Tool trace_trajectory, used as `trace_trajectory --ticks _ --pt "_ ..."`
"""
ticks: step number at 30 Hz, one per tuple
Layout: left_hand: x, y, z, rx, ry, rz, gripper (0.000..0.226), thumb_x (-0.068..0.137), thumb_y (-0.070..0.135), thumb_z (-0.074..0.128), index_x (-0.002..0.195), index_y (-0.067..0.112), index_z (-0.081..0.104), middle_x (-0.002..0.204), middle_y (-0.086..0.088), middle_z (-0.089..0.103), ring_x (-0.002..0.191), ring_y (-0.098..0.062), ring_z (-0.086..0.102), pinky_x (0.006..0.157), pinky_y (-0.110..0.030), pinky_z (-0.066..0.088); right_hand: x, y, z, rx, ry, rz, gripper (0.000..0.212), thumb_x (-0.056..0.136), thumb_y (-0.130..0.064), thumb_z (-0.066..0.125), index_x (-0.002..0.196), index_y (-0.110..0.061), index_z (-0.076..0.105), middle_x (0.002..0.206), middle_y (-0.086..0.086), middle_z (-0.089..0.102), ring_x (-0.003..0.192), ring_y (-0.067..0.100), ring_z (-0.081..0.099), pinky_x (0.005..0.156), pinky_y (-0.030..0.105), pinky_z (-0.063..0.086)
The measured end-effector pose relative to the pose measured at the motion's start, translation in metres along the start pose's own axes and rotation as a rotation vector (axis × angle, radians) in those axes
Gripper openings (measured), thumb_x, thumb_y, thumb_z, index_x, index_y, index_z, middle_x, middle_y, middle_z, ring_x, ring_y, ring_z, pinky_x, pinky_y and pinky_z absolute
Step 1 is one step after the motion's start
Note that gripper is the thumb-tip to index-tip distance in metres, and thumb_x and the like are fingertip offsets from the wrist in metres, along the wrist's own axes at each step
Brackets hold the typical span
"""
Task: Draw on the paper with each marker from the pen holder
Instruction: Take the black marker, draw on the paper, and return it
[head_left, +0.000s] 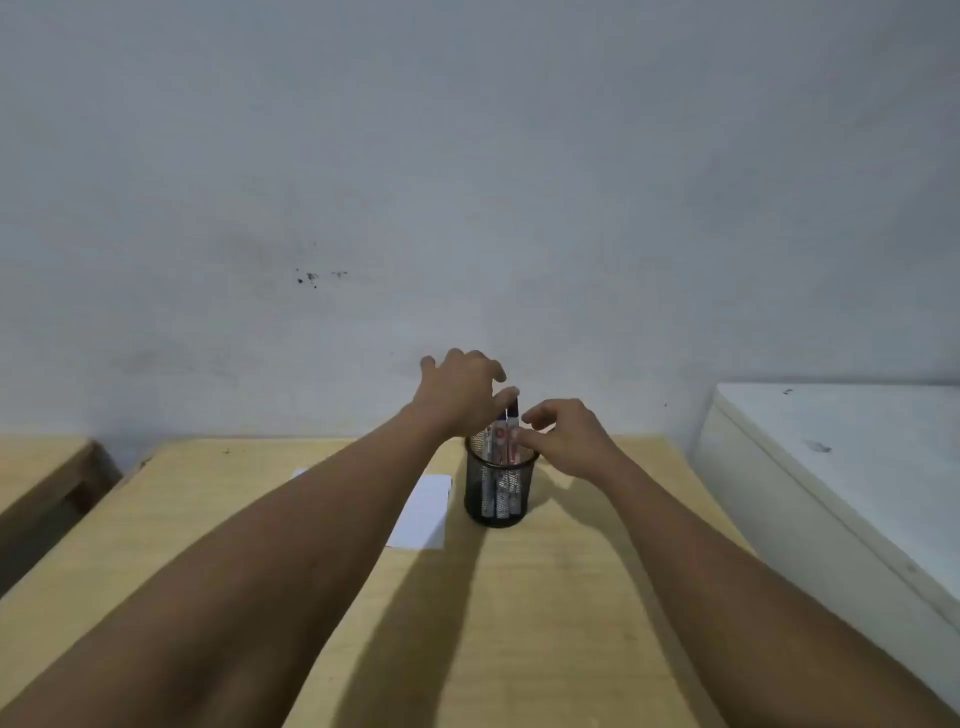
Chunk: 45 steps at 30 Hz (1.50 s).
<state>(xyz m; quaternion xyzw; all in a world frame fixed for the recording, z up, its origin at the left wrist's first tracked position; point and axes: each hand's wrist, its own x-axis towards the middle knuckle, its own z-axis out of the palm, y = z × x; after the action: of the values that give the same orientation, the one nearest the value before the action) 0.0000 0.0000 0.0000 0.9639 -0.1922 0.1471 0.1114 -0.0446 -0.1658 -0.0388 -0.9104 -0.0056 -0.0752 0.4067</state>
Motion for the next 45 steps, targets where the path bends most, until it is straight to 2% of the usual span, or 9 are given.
trace_trajectory --ticks 7,18,21,23,26,30,36,42,45 --pt "0.007 0.002 0.005 -0.061 -0.051 0.043 0.03 0.091 0.053 0.054 0.097 0.032 0.074 0.141 0.004 0.053 0.129 -0.023 0.044 0.102 -0.054 0.027 0.008 0.002 0.004 -0.001 -0.02 0.006 0.027 0.087 -0.023 0.077 0.111 -0.01 0.077 0.106 0.005 0.07 0.097 0.018 0.062 0.079 0.026 0.042" --pt "-0.015 0.025 -0.078 -0.488 0.217 -0.085 0.019 0.088 0.043 0.06 0.091 0.032 0.075 0.143 0.011 0.05 0.127 -0.014 0.047 0.093 -0.044 0.023 -0.022 -0.056 -0.033 0.126 0.005 -0.056 0.028 0.097 -0.029 0.068 0.11 -0.005 0.075 0.111 0.01 0.075 0.106 0.027 0.069 0.089 0.037 0.05" --pt "-0.033 0.023 -0.116 -0.589 0.268 -0.115 0.019 0.086 0.045 0.058 0.075 0.037 0.072 0.139 0.011 0.054 0.123 -0.014 0.049 0.095 -0.043 0.028 -0.044 -0.082 -0.05 0.269 0.011 -0.052 0.019 0.095 -0.027 0.07 0.103 -0.01 0.076 0.101 0.01 0.078 0.09 0.023 0.069 0.075 0.03 0.051" --pt "-0.049 0.016 -0.138 -0.756 0.288 -0.148 0.024 0.081 0.048 0.059 0.07 0.032 0.073 0.132 0.005 0.06 0.111 -0.017 0.057 0.097 -0.044 0.038 -0.061 -0.098 -0.061 0.439 0.021 -0.02 0.02 0.09 -0.029 0.076 0.104 -0.015 0.075 0.095 0.007 0.078 0.081 0.017 0.069 0.074 0.034 0.055" --pt "-0.079 0.003 -0.16 -0.925 0.249 -0.143 0.034 0.09 0.033 0.059 0.083 0.001 0.068 0.096 -0.003 0.061 0.065 -0.018 0.043 0.062 -0.028 0.035 -0.08 -0.117 -0.072 0.871 0.084 0.045 0.033 0.084 -0.021 0.083 0.113 -0.009 0.073 0.093 0.008 0.076 0.078 0.018 0.07 0.081 0.045 0.06" --pt "-0.123 -0.007 -0.174 -0.82 0.127 -0.013 0.036 0.094 0.029 0.059 0.085 -0.006 0.063 0.096 -0.001 0.052 0.08 -0.018 0.047 0.071 -0.032 0.036 -0.1 -0.146 -0.069 1.211 0.092 0.071 0.019 0.086 -0.021 0.081 0.1 -0.012 0.071 0.082 0.001 0.071 0.076 0.016 0.065 0.078 0.039 0.058" --pt "-0.155 -0.03 -0.167 -0.464 0.19 -0.021 0.033 0.087 0.055 0.055 0.092 0.025 0.066 0.128 0.009 0.06 0.105 -0.015 0.061 0.099 -0.048 0.041 -0.121 -0.174 -0.033 0.94 -0.052 0.028 0.023 0.087 -0.033 0.079 0.097 -0.012 0.075 0.083 -0.001 0.077 0.074 0.014 0.066 0.068 0.032 0.052" --pt "-0.18 -0.07 -0.146 -0.053 0.246 0.051 0.028 0.089 0.057 0.057 0.088 0.029 0.062 0.11 0.013 0.061 0.088 -0.01 0.055 0.097 -0.044 0.029 -0.111 -0.175 0.018 0.856 -0.086 0.011 0.023 0.089 -0.03 0.078 0.093 -0.007 0.076 0.08 0.002 0.077 0.069 0.013 0.066 0.063 0.029 0.053" --pt "-0.187 -0.091 -0.131 0.067 0.219 0.082 0.032 0.099 0.046 0.046 0.097 0.025 0.071 0.115 0.012 0.063 0.098 -0.011 0.057 0.102 -0.047 0.022 -0.1 -0.176 0.045 0.862 -0.136 0.019 0.021 0.092 -0.023 0.075 0.089 -0.003 0.074 0.081 0.009 0.074 0.065 0.014 0.064 0.066 0.028 0.053"
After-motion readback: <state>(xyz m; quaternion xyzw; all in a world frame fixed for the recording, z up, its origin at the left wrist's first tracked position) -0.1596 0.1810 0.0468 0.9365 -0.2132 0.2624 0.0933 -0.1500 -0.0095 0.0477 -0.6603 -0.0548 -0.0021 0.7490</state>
